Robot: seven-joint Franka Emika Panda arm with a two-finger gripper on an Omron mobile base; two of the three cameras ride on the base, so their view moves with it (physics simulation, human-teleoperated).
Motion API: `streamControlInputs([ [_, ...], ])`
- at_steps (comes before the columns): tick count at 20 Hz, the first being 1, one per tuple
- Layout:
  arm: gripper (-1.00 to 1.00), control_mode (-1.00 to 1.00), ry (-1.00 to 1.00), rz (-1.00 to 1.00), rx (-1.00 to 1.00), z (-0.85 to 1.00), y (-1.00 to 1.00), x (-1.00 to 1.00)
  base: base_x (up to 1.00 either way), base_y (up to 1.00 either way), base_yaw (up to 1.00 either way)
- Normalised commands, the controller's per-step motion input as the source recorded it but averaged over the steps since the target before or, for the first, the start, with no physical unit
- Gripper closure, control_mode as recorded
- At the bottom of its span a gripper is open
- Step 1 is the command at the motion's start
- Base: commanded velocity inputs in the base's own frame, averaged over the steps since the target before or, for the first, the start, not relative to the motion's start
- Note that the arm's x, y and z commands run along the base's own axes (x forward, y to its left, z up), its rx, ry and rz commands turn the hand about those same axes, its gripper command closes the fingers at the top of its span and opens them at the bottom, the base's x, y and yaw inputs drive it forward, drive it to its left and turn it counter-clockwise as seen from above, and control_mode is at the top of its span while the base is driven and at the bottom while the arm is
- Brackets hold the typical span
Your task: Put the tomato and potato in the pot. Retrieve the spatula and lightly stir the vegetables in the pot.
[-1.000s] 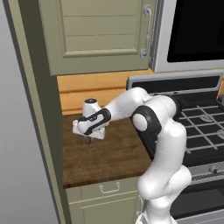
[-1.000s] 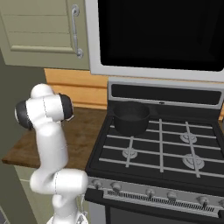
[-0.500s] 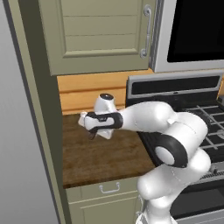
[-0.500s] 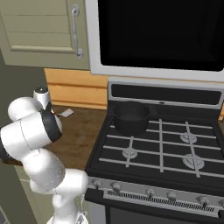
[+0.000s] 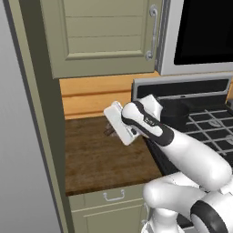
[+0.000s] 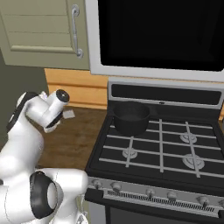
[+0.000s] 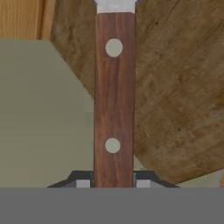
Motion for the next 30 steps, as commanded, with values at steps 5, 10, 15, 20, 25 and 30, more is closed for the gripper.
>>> streamControlInputs([
  [5,1.0,-1.0,0.0,-0.09,0.65,0.85,-1.0,-0.32,0.0,0.0,0.0],
  [10,1.0,-1.0,-0.1,-0.01,0.6,0.73,-1.0,0.0,0.0,0.0,0.0],
  [15,1.0,-1.0,-0.02,-0.01,0.54,0.32,-1.0,0.33,0.0,0.0,0.0],
  [20,1.0,-1.0,-0.01,-0.01,0.43,0.52,-1.0,0.14,0.0,0.0,0.0],
  [25,1.0,-1.0,0.01,0.0,0.31,0.38,-0.98,0.46,0.0,0.0,0.0],
  [30,1.0,-1.0,0.0,0.01,0.26,0.06,-0.91,0.5,0.0,0.0,0.0],
])
